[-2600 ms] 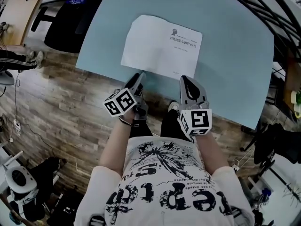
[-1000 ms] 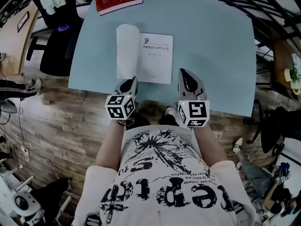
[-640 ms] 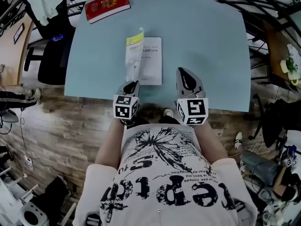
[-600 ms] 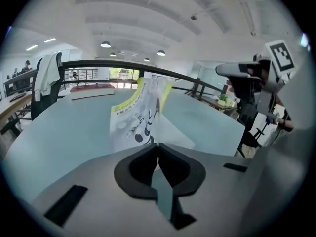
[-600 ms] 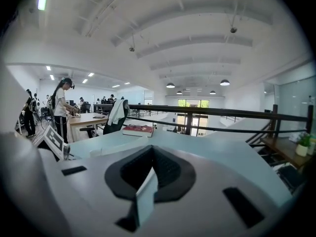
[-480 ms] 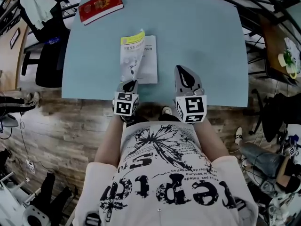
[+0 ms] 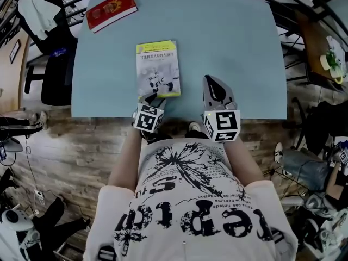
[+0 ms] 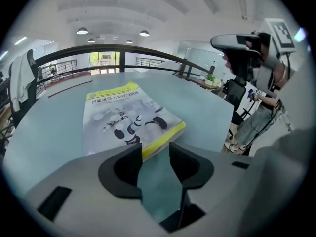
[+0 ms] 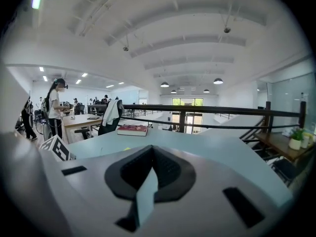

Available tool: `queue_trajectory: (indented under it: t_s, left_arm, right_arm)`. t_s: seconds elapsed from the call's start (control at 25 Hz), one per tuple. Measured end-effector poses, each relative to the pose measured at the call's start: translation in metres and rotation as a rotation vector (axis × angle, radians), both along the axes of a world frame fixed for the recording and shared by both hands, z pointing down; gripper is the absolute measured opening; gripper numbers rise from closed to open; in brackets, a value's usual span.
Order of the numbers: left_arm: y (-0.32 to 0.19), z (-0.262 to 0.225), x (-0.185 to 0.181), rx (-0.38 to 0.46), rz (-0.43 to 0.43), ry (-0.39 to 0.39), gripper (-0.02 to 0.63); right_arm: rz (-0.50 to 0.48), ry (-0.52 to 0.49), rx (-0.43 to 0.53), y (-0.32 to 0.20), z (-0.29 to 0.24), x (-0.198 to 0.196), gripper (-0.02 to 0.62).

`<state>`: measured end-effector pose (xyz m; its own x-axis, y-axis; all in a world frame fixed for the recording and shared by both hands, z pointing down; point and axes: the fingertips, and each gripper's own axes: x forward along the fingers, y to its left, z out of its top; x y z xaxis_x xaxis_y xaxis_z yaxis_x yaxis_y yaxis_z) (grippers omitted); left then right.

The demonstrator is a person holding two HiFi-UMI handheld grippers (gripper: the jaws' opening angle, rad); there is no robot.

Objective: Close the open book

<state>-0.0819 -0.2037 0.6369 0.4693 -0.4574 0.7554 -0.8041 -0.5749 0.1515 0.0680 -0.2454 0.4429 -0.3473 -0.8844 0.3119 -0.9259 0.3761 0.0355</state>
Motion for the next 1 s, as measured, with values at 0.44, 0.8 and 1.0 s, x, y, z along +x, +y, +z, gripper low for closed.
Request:
queue_trajectory:
  t_s: [0.44,0.8,1.0]
  left_arm:
    - [-0.010,-0.049,-0.004,0.135,-0.030,0.097,0.109]
    - [-0.034,-0.139,-0.033,0.356,-0.145,0.204,0.026]
    - [-0.037,-0.206,-0.046,0.535,-0.161,0.259,0.025]
  right_arm:
    - [0.019,-0.022,0.007,0.004,-0.005,-0.013,0.011]
    - [-0.025,-0.046,0.040,0.006,-0.025,-0.040,0.011]
    - [-0.072,-0.065,0.059,0.007,-0.035,-0.055,0.011]
